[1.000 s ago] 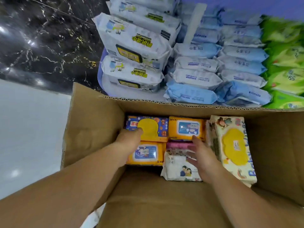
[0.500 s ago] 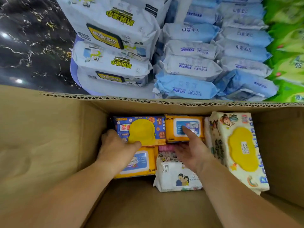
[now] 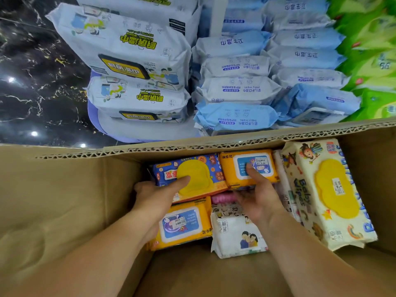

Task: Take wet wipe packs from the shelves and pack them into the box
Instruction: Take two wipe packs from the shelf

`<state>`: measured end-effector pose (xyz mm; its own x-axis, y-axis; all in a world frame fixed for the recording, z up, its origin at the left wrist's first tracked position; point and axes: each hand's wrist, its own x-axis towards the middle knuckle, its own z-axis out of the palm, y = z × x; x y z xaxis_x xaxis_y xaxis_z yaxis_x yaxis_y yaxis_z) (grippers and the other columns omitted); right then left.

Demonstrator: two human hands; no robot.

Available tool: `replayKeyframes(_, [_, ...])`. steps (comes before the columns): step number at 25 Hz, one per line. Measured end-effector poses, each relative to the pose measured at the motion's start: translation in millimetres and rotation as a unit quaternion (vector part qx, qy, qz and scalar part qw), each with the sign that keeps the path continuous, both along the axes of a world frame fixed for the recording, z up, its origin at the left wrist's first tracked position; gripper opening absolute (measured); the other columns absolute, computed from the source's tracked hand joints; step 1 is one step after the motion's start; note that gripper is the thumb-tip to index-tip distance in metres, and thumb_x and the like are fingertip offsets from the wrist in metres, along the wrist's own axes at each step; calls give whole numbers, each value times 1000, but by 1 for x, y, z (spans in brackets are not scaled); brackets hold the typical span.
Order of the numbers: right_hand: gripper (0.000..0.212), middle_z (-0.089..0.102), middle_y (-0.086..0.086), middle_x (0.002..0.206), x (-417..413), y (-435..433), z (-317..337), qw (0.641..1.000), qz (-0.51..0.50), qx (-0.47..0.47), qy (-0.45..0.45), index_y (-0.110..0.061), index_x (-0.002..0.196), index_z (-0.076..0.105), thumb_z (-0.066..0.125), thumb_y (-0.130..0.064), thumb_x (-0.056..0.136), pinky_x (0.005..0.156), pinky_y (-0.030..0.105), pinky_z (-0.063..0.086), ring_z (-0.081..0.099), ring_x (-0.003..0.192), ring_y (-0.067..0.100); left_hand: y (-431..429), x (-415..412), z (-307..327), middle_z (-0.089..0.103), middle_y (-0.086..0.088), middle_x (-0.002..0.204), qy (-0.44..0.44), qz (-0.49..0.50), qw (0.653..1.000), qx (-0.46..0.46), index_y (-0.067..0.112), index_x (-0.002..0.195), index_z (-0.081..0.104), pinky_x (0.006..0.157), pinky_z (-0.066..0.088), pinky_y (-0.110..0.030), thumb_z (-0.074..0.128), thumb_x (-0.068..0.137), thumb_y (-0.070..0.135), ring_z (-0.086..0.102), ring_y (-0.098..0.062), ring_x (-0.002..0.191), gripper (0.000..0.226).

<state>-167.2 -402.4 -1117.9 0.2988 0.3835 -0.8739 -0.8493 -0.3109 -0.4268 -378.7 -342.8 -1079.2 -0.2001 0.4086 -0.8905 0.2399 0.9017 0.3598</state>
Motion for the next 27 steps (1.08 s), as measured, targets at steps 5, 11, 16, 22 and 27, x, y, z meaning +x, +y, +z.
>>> replayKeyframes(5, [62, 76, 13, 111, 11, -5, 9, 1000, -14, -2, 22, -16, 132, 62, 79, -25, 73, 75, 47, 63, 72, 105, 30, 5, 5, 15, 80, -10, 87, -105, 8, 992, -75, 17, 112, 68, 58, 61, -38, 90, 63, 43, 78, -29, 72, 60])
replayKeyframes(11, [44, 78, 13, 102, 6, -19, 41, 998, -17, 26, 48, -15, 125, 63, 73, -20, 83, 73, 47, 63, 75, 92, 28, -5, 18, 33, 80, -4, 88, -36, -62, 996, 44, 20, 106, 70, 74, 64, -49, 97, 53, 46, 78, -26, 76, 65])
replayKeyframes(16, [52, 74, 12, 117, -12, -31, 120, 995, -37, 66, 67, -19, 128, 63, 73, -24, 77, 80, 44, 62, 71, 108, 28, -12, -2, 125, 79, -3, 91, -71, -87, 991, 71, 14, 112, 66, 49, 55, -23, 95, 58, 35, 77, -14, 70, 65])
replayKeyframes(22, [54, 73, 11, 121, -20, -54, 281, 994, -8, 103, 41, -20, 131, 61, 71, -24, 79, 101, 51, 51, 66, 117, 31, -9, -30, 294, 80, -6, 96, -138, -184, 970, 80, 15, 110, 73, 80, 60, -35, 94, 40, 48, 78, -23, 87, 80])
replayKeyframes(27, [58, 72, 10, 124, -16, -64, 460, 985, 10, 165, -48, -20, 133, 60, 73, -26, 76, 94, 51, 50, 68, 108, 30, 4, -37, 470, 80, -5, 97, -174, -240, 943, 151, 15, 103, 74, 85, 59, -36, 97, 27, 53, 77, -23, 88, 88])
